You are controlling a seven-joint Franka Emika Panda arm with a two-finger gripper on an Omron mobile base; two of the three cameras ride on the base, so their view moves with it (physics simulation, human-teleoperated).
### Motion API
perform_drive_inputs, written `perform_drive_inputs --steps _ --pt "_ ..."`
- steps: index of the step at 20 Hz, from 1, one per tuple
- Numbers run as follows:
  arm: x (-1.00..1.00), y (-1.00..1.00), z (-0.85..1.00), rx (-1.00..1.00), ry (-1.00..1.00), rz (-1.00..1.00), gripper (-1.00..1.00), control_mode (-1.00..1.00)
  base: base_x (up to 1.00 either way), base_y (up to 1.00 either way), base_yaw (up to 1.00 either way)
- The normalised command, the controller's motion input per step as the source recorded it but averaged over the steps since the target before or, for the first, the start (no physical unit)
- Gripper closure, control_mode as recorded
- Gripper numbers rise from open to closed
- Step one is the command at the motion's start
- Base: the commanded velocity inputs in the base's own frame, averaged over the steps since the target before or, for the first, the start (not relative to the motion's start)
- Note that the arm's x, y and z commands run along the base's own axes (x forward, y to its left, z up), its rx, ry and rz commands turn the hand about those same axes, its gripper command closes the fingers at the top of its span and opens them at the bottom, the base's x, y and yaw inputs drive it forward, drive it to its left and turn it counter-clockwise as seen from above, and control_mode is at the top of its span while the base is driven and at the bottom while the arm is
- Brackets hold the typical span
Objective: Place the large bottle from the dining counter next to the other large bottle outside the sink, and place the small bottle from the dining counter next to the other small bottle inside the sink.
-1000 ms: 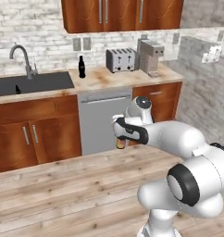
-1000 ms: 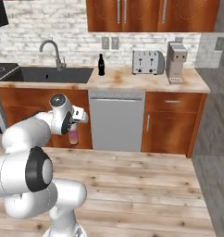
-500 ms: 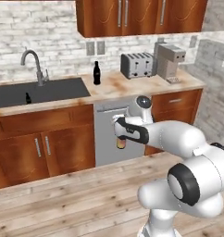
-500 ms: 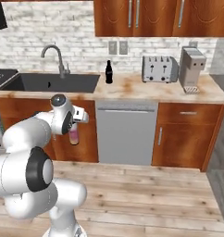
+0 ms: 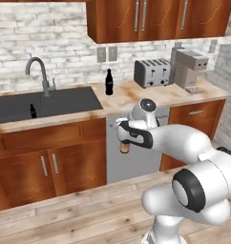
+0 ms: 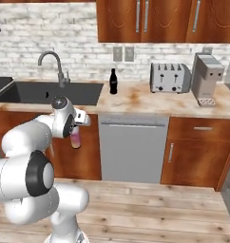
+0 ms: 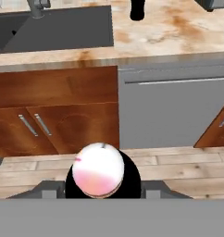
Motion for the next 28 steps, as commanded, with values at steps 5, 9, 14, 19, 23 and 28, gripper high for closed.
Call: perform_drive_inputs --steps 5,9,14,19,23,28 --pt "0.00 0.00 0.00 0.00 0.00 0.00 1.00 1.00 0.57 0.00 0.00" --pt "0.00 0.00 0.00 0.00 0.00 0.00 1.00 1.00 0.51 0.02 0.00" --pt "0.00 0.00 0.00 0.00 0.00 0.00 1.00 1.00 0.48 0.01 0.00" --pt "0.00 0.00 0.00 0.00 0.00 0.00 1.00 1.00 0.52 0.00 0.00" --pt "0.00 0.00 0.00 0.00 0.00 0.00 1.00 1.00 0.53 0.00 -0.01" --pt "0.00 0.00 0.00 0.00 0.00 0.00 1.00 1.00 0.53 0.00 -0.01"
